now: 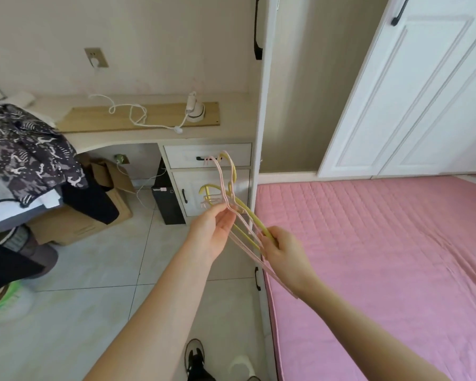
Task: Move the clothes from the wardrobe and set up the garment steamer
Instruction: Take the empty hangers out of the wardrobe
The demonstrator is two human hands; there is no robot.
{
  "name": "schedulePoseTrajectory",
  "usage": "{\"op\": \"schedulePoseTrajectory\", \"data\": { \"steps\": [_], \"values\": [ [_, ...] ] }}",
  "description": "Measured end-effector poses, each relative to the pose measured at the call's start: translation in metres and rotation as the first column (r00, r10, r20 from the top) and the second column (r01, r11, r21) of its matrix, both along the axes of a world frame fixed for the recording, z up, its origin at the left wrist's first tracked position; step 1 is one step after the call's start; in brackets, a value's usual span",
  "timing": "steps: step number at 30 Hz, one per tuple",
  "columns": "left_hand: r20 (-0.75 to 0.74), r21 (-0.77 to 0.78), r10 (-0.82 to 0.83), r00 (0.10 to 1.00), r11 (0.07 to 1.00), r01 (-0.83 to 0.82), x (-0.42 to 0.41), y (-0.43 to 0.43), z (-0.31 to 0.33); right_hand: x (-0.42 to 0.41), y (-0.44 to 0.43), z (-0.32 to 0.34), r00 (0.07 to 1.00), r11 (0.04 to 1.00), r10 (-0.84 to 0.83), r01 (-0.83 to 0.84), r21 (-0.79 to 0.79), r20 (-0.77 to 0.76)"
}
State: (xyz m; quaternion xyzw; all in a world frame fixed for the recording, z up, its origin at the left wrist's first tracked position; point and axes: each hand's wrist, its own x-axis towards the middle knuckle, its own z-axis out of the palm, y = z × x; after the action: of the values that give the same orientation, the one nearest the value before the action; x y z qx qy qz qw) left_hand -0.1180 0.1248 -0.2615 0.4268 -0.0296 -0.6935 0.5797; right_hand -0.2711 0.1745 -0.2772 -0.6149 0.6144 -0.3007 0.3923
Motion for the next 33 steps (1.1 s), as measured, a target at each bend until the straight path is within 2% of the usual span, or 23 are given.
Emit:
{"op": "schedulePoseTrajectory", "data": {
  "steps": [6,10,17,23,28,33],
  "values": [
    [-0.097,0.027,0.094,0.991,0.995,-0.092,0.06,-0.012,-0.009,0.046,-0.015,-0.008,0.989,0.989,0.144,-0.145,-0.008,-0.044],
    [-0.069,0.065,0.156,0.985,0.986,-0.152,0.1,-0.021,-0.009,0.083,-0.034,-0.012,0.964,0.965,0.257,-0.253,0.062,-0.07],
    [0.012,0.151,0.149,0.989,0.977,-0.149,0.176,-0.045,-0.016,0.156,-0.08,-0.011,0.886,0.876,0.447,-0.407,0.258,-0.121],
    [0.117,0.175,0.05,0.992,0.982,-0.07,0.225,-0.061,-0.029,0.218,-0.123,-0.011,0.906,0.853,0.422,-0.412,0.32,0.042],
    [0.172,0.165,0.009,0.985,0.986,-0.038,0.247,-0.077,-0.038,0.251,-0.145,-0.019,0.884,0.716,0.395,-0.466,0.52,0.249],
    [0.168,0.182,-0.023,0.985,0.983,-0.008,0.261,-0.101,-0.042,0.267,-0.163,-0.033,0.843,0.598,0.32,-0.534,0.597,0.433]
  ]
}}
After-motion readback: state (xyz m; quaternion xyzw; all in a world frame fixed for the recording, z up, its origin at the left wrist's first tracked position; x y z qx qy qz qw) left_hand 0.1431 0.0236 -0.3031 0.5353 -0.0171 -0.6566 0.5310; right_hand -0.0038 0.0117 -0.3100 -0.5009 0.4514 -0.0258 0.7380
